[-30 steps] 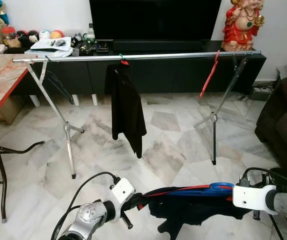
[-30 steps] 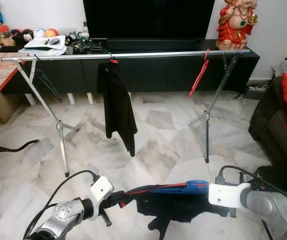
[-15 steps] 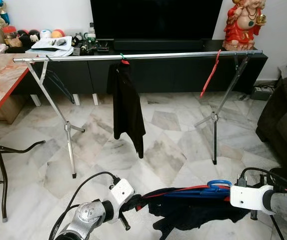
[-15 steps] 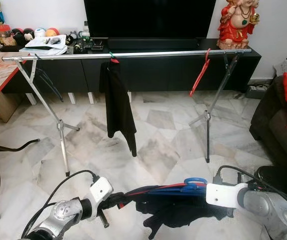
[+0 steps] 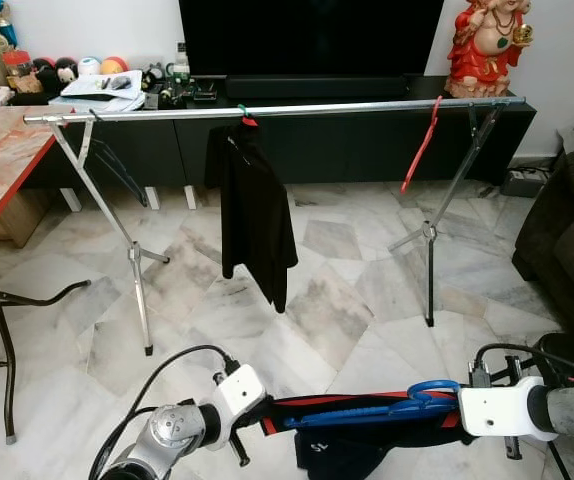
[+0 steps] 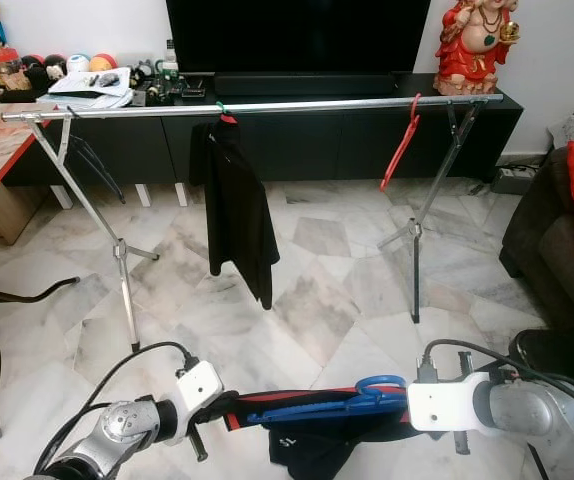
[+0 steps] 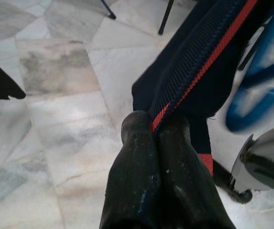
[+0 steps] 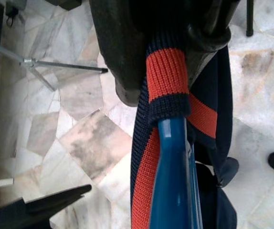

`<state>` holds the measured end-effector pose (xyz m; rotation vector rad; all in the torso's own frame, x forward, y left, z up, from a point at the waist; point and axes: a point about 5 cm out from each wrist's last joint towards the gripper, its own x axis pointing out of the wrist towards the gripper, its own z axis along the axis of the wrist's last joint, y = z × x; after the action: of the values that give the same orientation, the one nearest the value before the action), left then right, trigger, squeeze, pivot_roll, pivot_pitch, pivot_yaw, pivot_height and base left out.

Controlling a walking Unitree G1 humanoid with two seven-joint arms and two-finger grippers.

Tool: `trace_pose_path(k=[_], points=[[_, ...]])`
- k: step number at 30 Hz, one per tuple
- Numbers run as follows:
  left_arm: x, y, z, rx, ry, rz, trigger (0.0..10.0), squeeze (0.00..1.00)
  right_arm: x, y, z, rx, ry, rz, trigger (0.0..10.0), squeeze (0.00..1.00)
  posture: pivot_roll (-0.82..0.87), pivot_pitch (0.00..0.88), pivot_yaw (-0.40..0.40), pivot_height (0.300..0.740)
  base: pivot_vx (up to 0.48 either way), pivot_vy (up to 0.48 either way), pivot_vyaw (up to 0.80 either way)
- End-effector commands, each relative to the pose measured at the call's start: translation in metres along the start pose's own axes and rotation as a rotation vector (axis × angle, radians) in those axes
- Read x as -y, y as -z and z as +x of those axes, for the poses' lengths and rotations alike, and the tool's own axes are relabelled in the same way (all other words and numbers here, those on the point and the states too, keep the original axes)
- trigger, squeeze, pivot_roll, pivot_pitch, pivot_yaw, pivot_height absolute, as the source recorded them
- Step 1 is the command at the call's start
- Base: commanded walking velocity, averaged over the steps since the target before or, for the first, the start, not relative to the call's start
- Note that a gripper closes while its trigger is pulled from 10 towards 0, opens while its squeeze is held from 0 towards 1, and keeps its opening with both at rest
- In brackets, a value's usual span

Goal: Hang hanger

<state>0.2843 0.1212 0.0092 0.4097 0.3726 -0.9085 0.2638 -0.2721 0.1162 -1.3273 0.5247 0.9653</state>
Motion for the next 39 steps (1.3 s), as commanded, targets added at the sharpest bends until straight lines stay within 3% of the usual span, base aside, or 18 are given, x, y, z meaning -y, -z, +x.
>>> trace_pose_path(k=[1,6,8,11,14,21,27,32,36,38,39], points=[[-0.005,0.012,-0.007,-0.078,-0.025,0.005,0.0,0.0,0.01,0.014,-0.017,-0.09,0.031,-0.01,0.0,0.0,-0.07,0.096,0.004,0.74,0.0,0.0,0.0],[-0.005,0.012,-0.007,-0.079,-0.024,0.013,0.0,0.0,0.014,0.021,-0.021,-0.166,0.045,-0.039,0.0,0.0,-0.07,0.094,0.002,0.74,0.0,0.0,0.0],[-0.005,0.012,-0.008,-0.08,-0.023,0.016,0.0,0.0,0.014,0.028,-0.024,-0.242,0.039,-0.065,0.0,0.0,-0.07,0.092,0.0,0.74,0.0,0.0,0.0],[-0.005,0.012,-0.008,-0.081,-0.024,0.018,0.0,0.0,0.014,0.029,-0.024,-0.259,0.037,-0.074,0.0,0.0,-0.07,0.092,0.0,0.74,0.0,0.0,0.0],[-0.005,0.013,-0.008,-0.087,-0.023,0.025,0.0,0.0,0.018,0.04,-0.026,-0.377,0.08,-0.101,0.0,0.0,-0.07,0.09,-0.002,0.74,0.0,0.0,0.0],[-0.004,0.014,-0.008,-0.092,-0.015,0.028,0.0,0.0,0.03,0.04,-0.024,-0.412,0.226,-0.02,0.0,0.0,-0.06,0.089,-0.001,0.74,0.0,0.0,0.0],[-0.003,0.014,-0.008,-0.089,-0.004,0.025,0.0,0.0,0.029,0.046,-0.024,-0.503,0.242,-0.022,0.0,0.0,-0.06,0.091,-0.003,0.74,0.0,0.0,0.0],[-0.005,0.012,-0.009,-0.078,0.007,0.029,0.0,0.0,0.017,0.039,-0.013,-0.49,0.197,-0.014,0.0,0.0,-0.06,0.093,-0.003,0.74,0.0,0.0,0.0],[-0.015,0.0,-0.009,0.0,-0.01,-0.04,0.0,0.0,0.008,0.03,0.002,-0.452,0.174,-0.002,0.0,0.0,-0.06,0.094,-0.004,0.74,0.0,0.0,0.0],[-0.019,-0.005,-0.01,0.032,-0.006,-0.064,0.0,0.0,0.002,0.026,0.012,-0.417,0.168,0.04,0.0,0.0,-0.06,0.094,-0.006,0.74,0.0,0.0,0.0],[-0.023,-0.011,-0.01,0.062,-0.005,-0.082,0.0,0.0,-0.006,0.02,0.025,-0.37,0.158,0.097,0.0,0.0,-0.06,0.094,-0.007,0.74,0.0,0.0,0.0]])
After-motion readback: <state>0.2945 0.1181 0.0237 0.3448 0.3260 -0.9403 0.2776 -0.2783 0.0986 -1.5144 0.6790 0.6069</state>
